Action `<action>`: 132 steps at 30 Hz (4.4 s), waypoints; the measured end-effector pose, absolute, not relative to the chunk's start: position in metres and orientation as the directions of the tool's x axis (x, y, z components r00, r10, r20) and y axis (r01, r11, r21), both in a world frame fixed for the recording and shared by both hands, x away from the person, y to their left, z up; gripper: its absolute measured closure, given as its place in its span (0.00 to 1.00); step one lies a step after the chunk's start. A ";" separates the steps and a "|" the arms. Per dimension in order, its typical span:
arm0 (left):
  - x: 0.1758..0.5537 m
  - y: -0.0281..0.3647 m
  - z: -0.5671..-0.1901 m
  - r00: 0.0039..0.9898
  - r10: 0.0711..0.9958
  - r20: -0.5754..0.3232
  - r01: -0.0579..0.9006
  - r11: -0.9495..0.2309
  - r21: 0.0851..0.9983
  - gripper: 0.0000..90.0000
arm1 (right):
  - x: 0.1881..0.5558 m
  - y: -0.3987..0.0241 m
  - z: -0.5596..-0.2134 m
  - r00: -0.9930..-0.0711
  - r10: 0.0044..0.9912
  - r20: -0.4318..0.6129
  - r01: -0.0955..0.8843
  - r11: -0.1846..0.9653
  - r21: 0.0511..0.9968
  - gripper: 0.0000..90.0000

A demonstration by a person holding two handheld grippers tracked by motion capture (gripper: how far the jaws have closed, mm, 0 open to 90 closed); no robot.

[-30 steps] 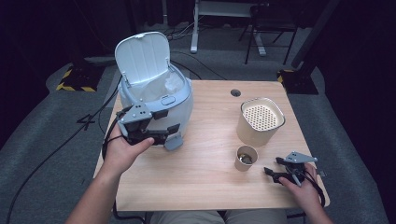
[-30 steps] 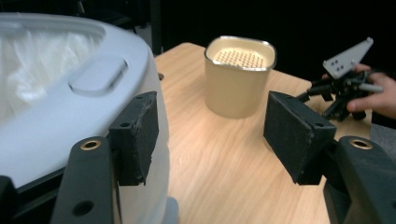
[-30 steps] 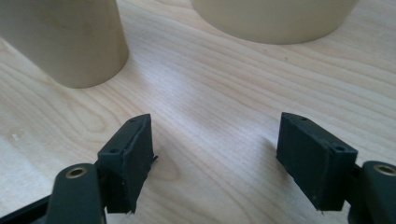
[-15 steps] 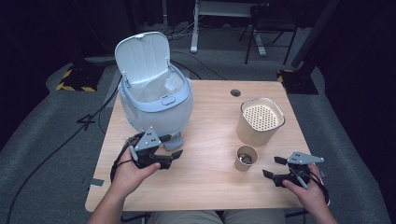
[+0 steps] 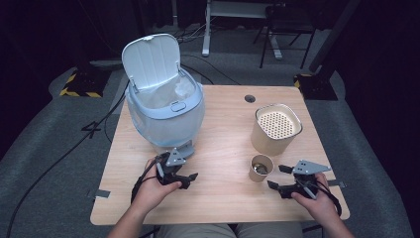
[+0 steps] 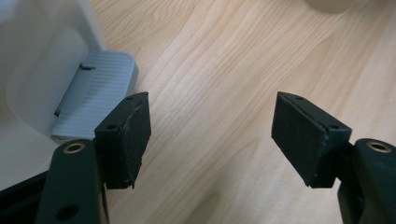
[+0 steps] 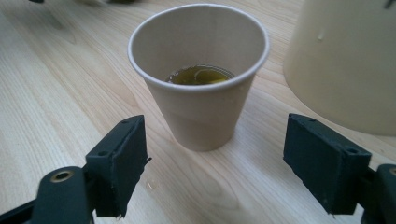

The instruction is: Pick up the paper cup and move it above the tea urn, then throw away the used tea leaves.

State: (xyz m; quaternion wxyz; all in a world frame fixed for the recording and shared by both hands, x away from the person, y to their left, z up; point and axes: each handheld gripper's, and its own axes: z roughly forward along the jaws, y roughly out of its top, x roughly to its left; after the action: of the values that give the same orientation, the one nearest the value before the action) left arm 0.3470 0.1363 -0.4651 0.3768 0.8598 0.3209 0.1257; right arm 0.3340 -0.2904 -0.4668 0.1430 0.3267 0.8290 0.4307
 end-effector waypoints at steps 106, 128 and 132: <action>0.341 0.137 -0.503 0.769 0.638 -0.022 0.474 -0.547 0.690 0.22 | 0.471 -0.308 -0.344 -0.676 0.737 -0.019 0.345 0.339 0.876 0.30; 0.341 0.137 -0.503 0.770 0.638 -0.023 0.473 -0.546 0.691 0.22 | 0.484 -0.317 -0.342 -0.651 0.746 -0.141 0.327 0.443 0.835 0.31; 0.342 0.137 -0.503 0.769 0.638 -0.022 0.472 -0.545 0.693 0.22 | 0.480 -0.314 -0.337 -0.640 0.726 -0.254 0.297 0.537 0.790 0.31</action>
State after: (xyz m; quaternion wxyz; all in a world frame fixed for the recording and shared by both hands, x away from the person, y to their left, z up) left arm 0.3417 0.1370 -0.5031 0.3549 0.8711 0.3187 0.1170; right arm 0.4804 -0.3140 -0.3367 0.2910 0.3091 0.8270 0.3686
